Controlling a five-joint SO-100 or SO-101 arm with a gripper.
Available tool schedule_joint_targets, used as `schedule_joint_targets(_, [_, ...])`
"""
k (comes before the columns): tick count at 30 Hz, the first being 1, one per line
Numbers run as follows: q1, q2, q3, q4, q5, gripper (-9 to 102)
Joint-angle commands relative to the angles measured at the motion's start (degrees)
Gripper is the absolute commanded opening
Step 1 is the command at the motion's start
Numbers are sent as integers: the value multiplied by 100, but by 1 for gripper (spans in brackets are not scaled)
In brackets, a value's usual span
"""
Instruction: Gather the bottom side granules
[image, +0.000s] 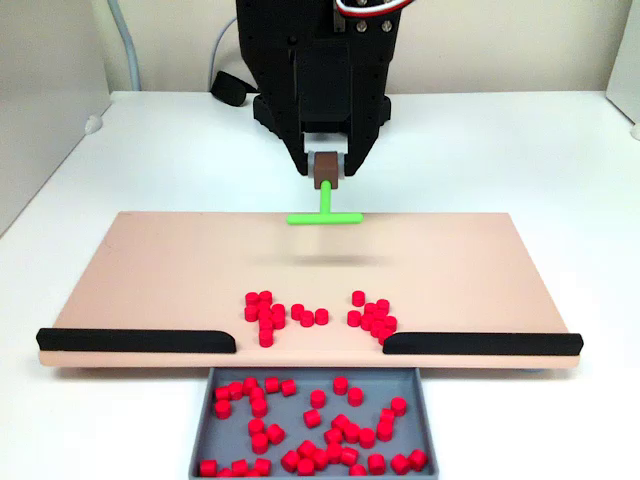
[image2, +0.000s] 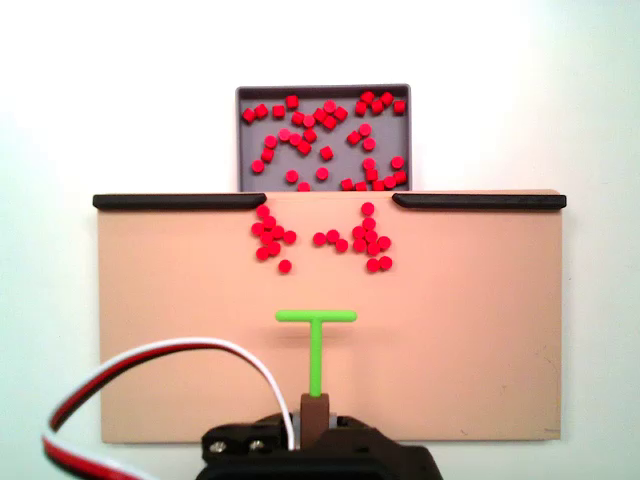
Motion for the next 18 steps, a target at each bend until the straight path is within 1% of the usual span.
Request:
schedule_joint_targets(1, [26, 431, -343, 246, 9, 0])
schedule_joint_targets(5, [79, 756, -343, 483, -79, 0])
schedule_joint_targets(18, [167, 729, -308, 492, -185, 0])
